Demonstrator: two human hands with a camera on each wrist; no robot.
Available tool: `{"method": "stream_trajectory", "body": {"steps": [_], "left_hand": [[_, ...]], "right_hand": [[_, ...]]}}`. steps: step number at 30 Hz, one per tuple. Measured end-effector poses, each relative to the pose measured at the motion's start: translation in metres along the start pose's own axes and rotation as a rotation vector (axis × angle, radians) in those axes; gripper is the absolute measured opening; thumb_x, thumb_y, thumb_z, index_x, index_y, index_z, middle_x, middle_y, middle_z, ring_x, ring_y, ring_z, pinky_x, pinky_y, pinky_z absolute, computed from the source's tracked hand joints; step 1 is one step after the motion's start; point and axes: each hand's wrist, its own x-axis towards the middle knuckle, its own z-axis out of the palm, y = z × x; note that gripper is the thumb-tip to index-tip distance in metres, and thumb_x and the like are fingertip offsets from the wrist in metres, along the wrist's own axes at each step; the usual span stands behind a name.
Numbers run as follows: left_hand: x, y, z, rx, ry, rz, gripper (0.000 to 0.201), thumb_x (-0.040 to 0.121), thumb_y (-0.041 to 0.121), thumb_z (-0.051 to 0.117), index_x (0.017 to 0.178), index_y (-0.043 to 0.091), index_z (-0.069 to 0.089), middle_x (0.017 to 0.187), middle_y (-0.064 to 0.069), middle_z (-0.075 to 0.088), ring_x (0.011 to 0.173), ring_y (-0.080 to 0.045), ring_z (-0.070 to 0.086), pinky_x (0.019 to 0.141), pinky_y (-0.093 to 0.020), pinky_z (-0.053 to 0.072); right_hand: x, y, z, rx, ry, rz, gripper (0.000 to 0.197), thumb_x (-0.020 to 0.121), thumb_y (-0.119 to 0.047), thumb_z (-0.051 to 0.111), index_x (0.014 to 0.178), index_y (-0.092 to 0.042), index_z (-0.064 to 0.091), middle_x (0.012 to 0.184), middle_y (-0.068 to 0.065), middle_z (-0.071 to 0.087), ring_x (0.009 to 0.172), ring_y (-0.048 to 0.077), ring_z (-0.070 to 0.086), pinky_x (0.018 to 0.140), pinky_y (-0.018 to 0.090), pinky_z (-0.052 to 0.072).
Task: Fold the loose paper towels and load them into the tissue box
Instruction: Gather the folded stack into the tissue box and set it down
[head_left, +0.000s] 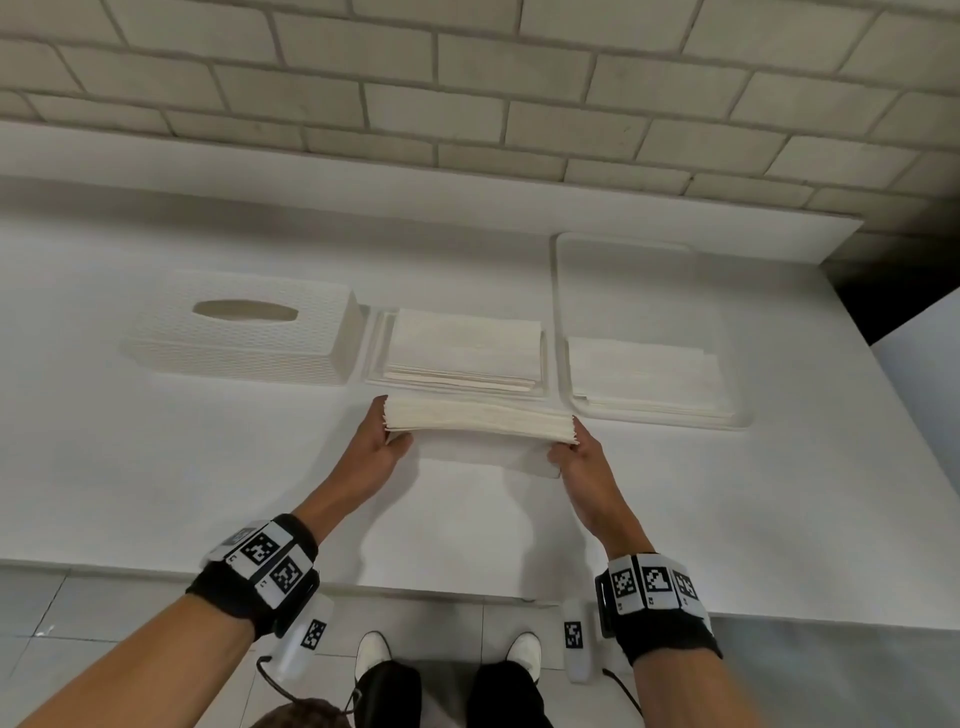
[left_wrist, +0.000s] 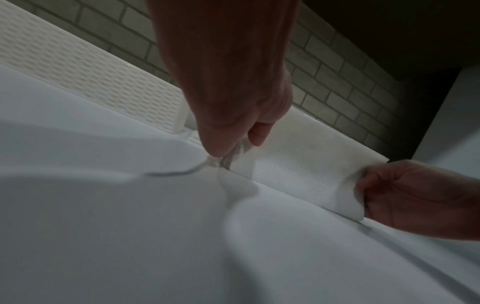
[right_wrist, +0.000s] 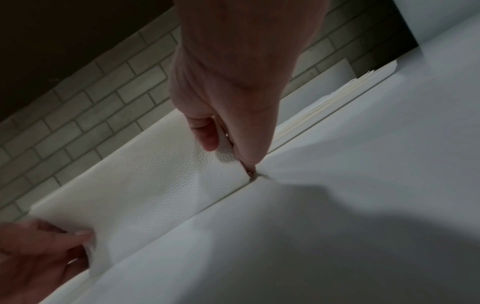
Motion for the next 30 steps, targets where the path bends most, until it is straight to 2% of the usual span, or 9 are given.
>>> {"method": "stream_trajectory", "body": {"steps": [4, 9, 13, 15, 18, 21, 22, 26, 30], "left_hand": [[0.0, 0.01, -0.001, -0.007, 0.064, 0.056, 0.035, 0.096, 0.001, 0.051, 0.127, 0.017, 0.046, 0.117, 0.007, 0.058, 0.107, -0.002, 0.055, 0.088, -0.009, 0.042], [0.041, 0.065, -0.021, -0.165, 0.179, -0.014, 0.031, 0.087, -0.007, 0.057, 0.116, 0.004, 0.06, 0.108, -0.012, 0.066, 0.095, -0.022, 0.062, 0.084, -0.029, 0.048], [0.083, 0.109, -0.034, -0.131, 0.212, -0.107, 0.019, 0.082, -0.004, 0.063, 0.093, 0.01, 0.069, 0.087, -0.006, 0.068, 0.071, -0.013, 0.064, 0.056, -0.017, 0.048], [0.1, 0.112, -0.034, -0.092, 0.261, -0.171, 0.02, 0.08, -0.001, 0.067, 0.099, 0.004, 0.07, 0.098, -0.01, 0.069, 0.079, -0.018, 0.065, 0.061, -0.021, 0.047], [0.117, 0.108, -0.028, -0.054, 0.324, -0.268, 0.038, 0.081, -0.001, 0.069, 0.117, -0.005, 0.061, 0.109, -0.01, 0.063, 0.096, -0.026, 0.061, 0.076, -0.028, 0.047], [0.125, 0.101, -0.022, 0.032, 0.316, -0.329, 0.006, 0.084, 0.0, 0.067, 0.084, 0.0, 0.061, 0.092, -0.009, 0.06, 0.089, -0.021, 0.056, 0.071, -0.03, 0.047], [0.127, 0.098, -0.022, 0.038, 0.323, -0.335, 0.015, 0.084, 0.001, 0.067, 0.074, 0.005, 0.057, 0.087, -0.008, 0.059, 0.086, -0.021, 0.056, 0.065, -0.029, 0.046], [0.131, 0.087, -0.022, 0.095, 0.271, -0.312, 0.023, 0.085, 0.005, 0.065, 0.069, 0.016, 0.052, 0.082, -0.005, 0.058, 0.086, -0.022, 0.055, 0.061, -0.026, 0.044], [0.133, 0.082, -0.018, 0.237, 0.249, -0.332, 0.027, 0.089, 0.006, 0.06, 0.066, 0.013, 0.049, 0.072, -0.004, 0.052, 0.078, -0.023, 0.053, 0.055, -0.024, 0.041]], "right_hand": [[-0.002, -0.006, -0.004, -0.026, 0.015, -0.037, 0.037, 0.094, 0.0, 0.049, 0.12, -0.024, 0.056, 0.115, -0.006, 0.067, 0.107, 0.007, 0.061, 0.088, 0.019, 0.044], [0.032, -0.062, -0.016, 0.148, 0.062, 0.03, 0.02, 0.089, 0.003, 0.057, 0.104, -0.011, 0.058, 0.101, 0.007, 0.069, 0.092, 0.024, 0.067, 0.086, 0.036, 0.054], [0.074, -0.104, -0.012, 0.125, 0.11, 0.054, 0.018, 0.087, 0.002, 0.059, 0.093, -0.014, 0.065, 0.092, 0.006, 0.07, 0.078, 0.018, 0.067, 0.073, 0.031, 0.055], [0.093, -0.107, -0.006, 0.038, 0.173, 0.073, 0.015, 0.085, -0.001, 0.062, 0.093, -0.013, 0.067, 0.093, 0.009, 0.07, 0.081, 0.02, 0.066, 0.077, 0.036, 0.055], [0.113, -0.094, 0.002, -0.071, 0.24, 0.131, 0.016, 0.081, -0.002, 0.062, 0.094, -0.002, 0.071, 0.09, 0.01, 0.069, 0.078, 0.021, 0.062, 0.066, 0.033, 0.051], [0.124, -0.08, 0.006, -0.111, 0.251, 0.179, 0.021, 0.079, 0.0, 0.06, 0.095, 0.011, 0.066, 0.08, 0.01, 0.063, 0.072, 0.021, 0.057, 0.062, 0.031, 0.046], [0.127, -0.076, 0.007, -0.116, 0.259, 0.186, 0.021, 0.079, -0.001, 0.06, 0.095, 0.011, 0.066, 0.079, 0.009, 0.062, 0.071, 0.021, 0.057, 0.063, 0.032, 0.046], [0.132, -0.071, 0.009, -0.129, 0.257, 0.194, 0.008, 0.08, -0.001, 0.06, 0.08, 0.002, 0.067, 0.073, 0.007, 0.059, 0.07, 0.021, 0.055, 0.064, 0.032, 0.045], [0.137, -0.063, 0.01, -0.176, 0.258, 0.22, 0.03, 0.081, 0.0, 0.056, 0.056, -0.015, 0.053, 0.061, 0.0, 0.053, 0.064, 0.021, 0.052, 0.06, 0.029, 0.044]]}}
